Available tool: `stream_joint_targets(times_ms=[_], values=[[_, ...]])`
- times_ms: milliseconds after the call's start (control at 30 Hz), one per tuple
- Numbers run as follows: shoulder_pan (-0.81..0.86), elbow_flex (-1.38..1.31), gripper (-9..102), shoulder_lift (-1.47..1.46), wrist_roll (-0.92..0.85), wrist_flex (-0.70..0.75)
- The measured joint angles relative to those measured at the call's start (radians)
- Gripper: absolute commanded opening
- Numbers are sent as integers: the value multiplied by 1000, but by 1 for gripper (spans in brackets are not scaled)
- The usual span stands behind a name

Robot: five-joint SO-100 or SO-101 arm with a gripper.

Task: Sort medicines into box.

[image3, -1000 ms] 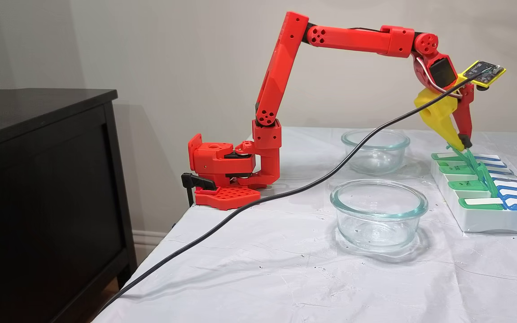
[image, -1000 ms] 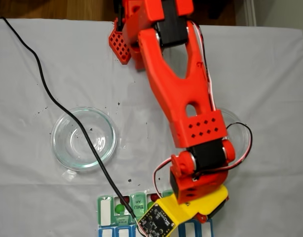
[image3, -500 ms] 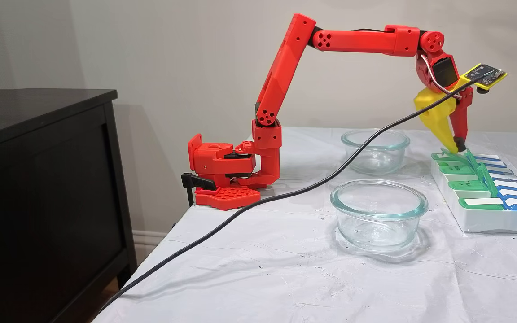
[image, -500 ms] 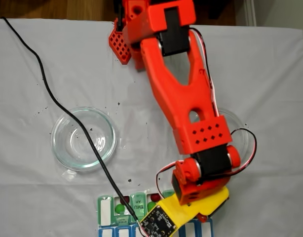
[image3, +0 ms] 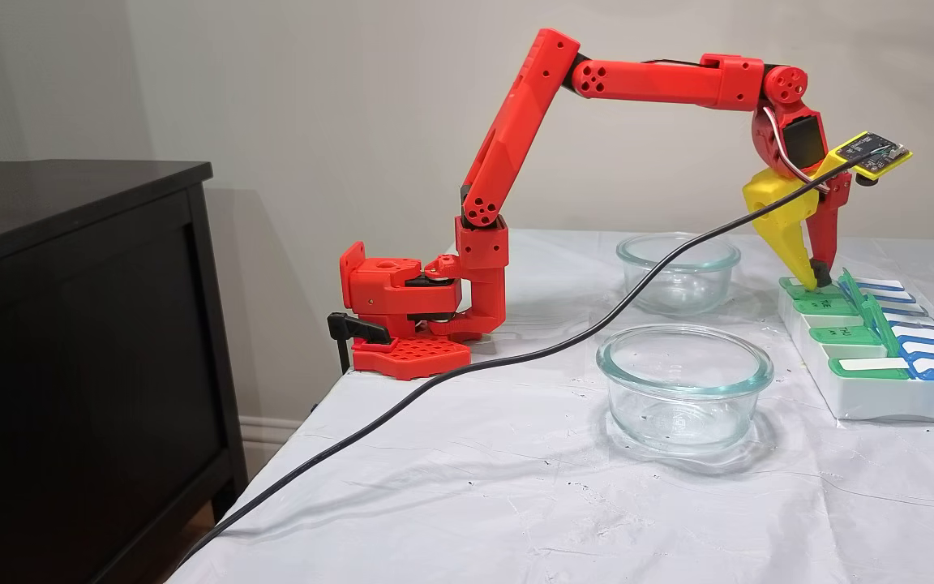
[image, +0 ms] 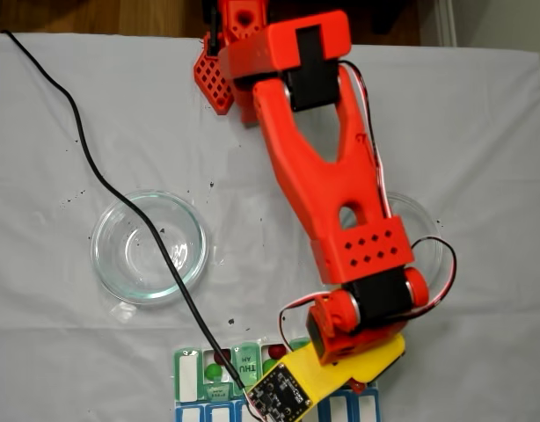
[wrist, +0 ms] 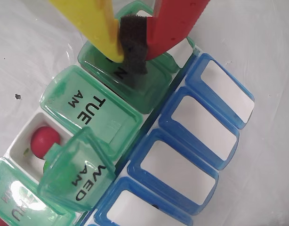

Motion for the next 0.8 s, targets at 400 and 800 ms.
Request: stream_joint_targets(times_ms=[400, 800], values=[[0, -46, 0, -46, 15, 115], [28, -43, 0, 9, -17, 77]])
